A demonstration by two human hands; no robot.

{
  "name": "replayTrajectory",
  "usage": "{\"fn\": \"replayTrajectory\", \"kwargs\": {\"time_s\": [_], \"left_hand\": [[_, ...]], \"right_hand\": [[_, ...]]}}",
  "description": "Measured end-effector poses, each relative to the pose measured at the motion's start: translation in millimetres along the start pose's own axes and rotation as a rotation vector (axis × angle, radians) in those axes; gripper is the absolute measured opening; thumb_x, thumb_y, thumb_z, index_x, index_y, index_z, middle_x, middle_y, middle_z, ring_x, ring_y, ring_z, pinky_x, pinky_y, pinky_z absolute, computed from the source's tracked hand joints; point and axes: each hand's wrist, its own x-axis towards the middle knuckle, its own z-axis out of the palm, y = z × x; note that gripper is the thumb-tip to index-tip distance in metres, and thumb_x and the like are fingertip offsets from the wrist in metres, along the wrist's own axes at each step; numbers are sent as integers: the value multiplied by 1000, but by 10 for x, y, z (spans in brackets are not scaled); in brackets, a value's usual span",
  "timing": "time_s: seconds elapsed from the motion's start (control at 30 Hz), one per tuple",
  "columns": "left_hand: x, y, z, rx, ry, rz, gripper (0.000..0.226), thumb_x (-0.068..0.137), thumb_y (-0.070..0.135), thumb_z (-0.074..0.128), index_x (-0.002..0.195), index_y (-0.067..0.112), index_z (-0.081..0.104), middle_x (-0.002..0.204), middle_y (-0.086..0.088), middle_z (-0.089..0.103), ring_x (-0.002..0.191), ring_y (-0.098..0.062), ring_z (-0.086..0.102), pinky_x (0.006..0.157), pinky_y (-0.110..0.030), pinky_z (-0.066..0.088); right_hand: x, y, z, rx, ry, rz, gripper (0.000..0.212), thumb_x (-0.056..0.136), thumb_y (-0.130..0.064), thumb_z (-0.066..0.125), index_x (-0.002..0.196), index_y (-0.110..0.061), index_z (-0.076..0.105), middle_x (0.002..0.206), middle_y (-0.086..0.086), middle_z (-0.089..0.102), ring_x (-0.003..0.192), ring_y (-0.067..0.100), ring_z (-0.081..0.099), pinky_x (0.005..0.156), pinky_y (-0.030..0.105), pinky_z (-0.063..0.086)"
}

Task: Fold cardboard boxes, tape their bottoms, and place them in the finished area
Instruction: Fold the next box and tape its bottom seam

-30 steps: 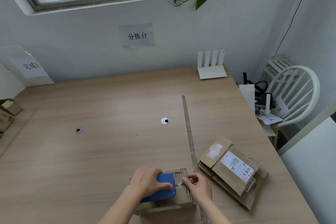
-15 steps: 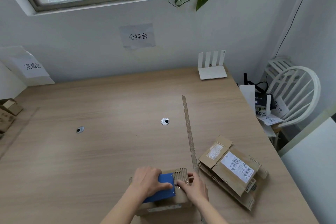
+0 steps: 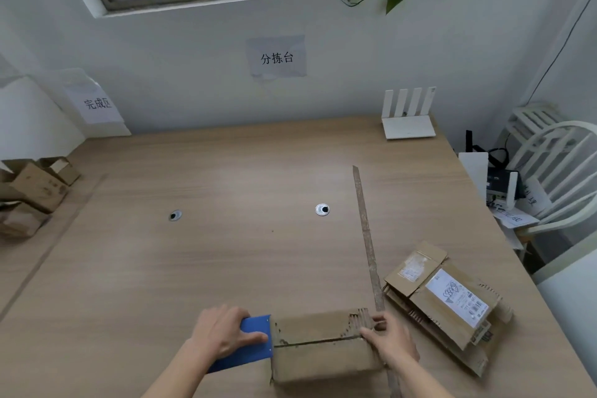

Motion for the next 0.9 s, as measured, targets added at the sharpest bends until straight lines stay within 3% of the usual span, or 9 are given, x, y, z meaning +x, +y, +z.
{"fn": "replayTrajectory", "kwargs": {"time_s": [0.07, 0.27, 0.33, 0.43, 0.5, 0.57, 0.63, 0.77, 0.9], "left_hand": [[-66, -206, 62, -59, -8, -4, 73, 65, 91, 41, 96, 30, 67, 90, 6, 70, 87, -20, 65, 74, -33, 48], [-197, -366, 359, -190, -63, 38, 68, 64, 91, 43, 109, 44, 66, 97, 14, 71, 92, -15, 64, 75, -32, 46], [-196, -471, 444, -210, -56, 37, 67, 65, 89, 44, 109, 44, 66, 99, 14, 71, 93, -14, 64, 76, -31, 46], [-205, -527, 499, -239, -34, 59, 64, 68, 87, 44, 108, 42, 66, 99, 12, 71, 93, -16, 64, 75, -31, 46], [-191, -553, 523, -254, -30, 74, 64, 70, 87, 45, 110, 41, 66, 100, 12, 71, 94, -15, 64, 78, -31, 48], [-186, -580, 555, -267, -35, 80, 66, 71, 87, 45, 112, 41, 65, 103, 12, 71, 96, -16, 65, 81, -32, 50], [-189, -616, 585, -295, -40, 81, 68, 70, 89, 43, 113, 40, 65, 103, 11, 71, 96, -16, 65, 82, -32, 51], [-208, -701, 665, -385, -22, 63, 67, 68, 89, 43, 111, 43, 65, 100, 17, 68, 92, -11, 62, 77, -31, 47], [-203, -780, 703, -412, 6, 68, 68, 67, 89, 42, 110, 43, 65, 97, 18, 66, 87, -8, 61, 76, -30, 46]], "right_hand": [[-9, 30, 54, -20, 7, -35, 39, 77, -55, 77, 109, -37, 64, 107, -15, 69, 108, 13, 63, 89, 31, 51], [-127, -219, 295, -176, 124, -184, 54, 92, -43, 67, 141, -38, 47, 141, -12, 55, 123, 19, 57, 87, 32, 45], [-191, -265, 350, -357, 191, -271, 53, 95, -33, 63, 145, -36, 43, 152, -9, 41, 127, 19, 54, 90, 33, 50], [-385, -436, 556, -527, 248, -513, 51, 92, -14, 61, 140, -29, 54, 149, -4, 48, 129, 20, 53, 99, 35, 50], [-539, -545, 807, -518, 112, -692, 51, 96, -34, 57, 146, -32, 47, 155, -9, 41, 140, 15, 42, 114, 32, 37], [-631, -641, 1053, -543, -97, -741, 69, 95, -66, 39, 157, -42, 20, 165, -18, 4, 153, 5, 4, 125, 30, 6], [-664, -708, 1265, -601, -153, -722, 80, 90, -78, 29, 157, -49, -4, 159, -20, -26, 148, 5, -27, 123, 36, -14], [-741, -765, 1504, -650, -75, -568, 67, 95, -74, 13, 148, -53, -23, 159, -16, -35, 148, 9, -33, 121, 43, -19], [-787, -938, 1760, -549, 31, -440, 61, 96, -73, 11, 153, -55, 4, 166, -15, -17, 151, 9, -24, 120, 47, -18]]}}
